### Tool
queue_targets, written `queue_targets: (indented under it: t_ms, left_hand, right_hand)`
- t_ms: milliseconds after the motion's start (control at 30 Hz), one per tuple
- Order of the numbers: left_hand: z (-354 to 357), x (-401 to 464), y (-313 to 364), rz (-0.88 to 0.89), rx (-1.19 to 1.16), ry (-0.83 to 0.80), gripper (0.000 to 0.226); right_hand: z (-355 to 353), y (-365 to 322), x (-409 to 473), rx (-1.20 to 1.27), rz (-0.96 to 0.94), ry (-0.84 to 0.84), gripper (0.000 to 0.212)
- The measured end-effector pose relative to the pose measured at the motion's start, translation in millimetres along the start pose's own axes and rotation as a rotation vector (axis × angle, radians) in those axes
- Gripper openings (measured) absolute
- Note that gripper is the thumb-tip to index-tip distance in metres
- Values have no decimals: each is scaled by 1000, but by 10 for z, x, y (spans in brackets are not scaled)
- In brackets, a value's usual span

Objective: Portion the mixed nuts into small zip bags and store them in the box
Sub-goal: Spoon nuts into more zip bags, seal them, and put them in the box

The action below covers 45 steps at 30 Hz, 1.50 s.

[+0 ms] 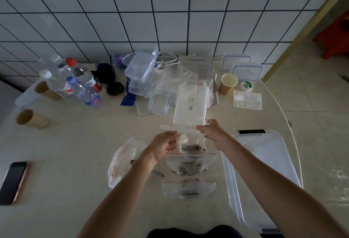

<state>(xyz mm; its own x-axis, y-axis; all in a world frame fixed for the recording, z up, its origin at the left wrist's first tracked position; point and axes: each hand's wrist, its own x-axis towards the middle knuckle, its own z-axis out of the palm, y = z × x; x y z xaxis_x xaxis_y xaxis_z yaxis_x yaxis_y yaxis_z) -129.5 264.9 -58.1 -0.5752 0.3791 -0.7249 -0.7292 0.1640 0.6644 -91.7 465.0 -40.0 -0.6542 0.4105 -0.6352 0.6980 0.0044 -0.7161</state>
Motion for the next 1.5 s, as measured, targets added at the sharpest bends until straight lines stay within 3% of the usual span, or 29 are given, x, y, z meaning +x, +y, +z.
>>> queue_targets:
  t_ms: [100, 300, 433, 633, 833, 1200, 1500]
  left_hand:
    - [-9, -11, 21, 77, 85, 22, 16]
    - [-34, -101, -18, 253, 196, 105, 13]
    - [-59, -254, -120, 358, 245, 99, 20]
    - [-130, -453, -239, 478, 270, 129, 17]
    - [-96, -547, -300, 510, 275, 151, 9]
    - [-184, -569, -364, 623, 280, 234, 7]
    - [-139, -555, -366, 689, 492, 250, 5]
  right_hand:
    - [-18, -38, -71, 51, -27, -3, 47]
    - [-235, -4, -236, -114, -206, -144, 13]
    - [-365, 61, -387, -229, -273, -197, 23]
    - [-403, 89, -563, -394, -367, -236, 9]
    - [-106, -41, -688, -559, -528, -197, 13]
    - [83, -97, -715, -647, -645, -172, 9]
    - [207, -65, -772, -667, -662, -187, 18]
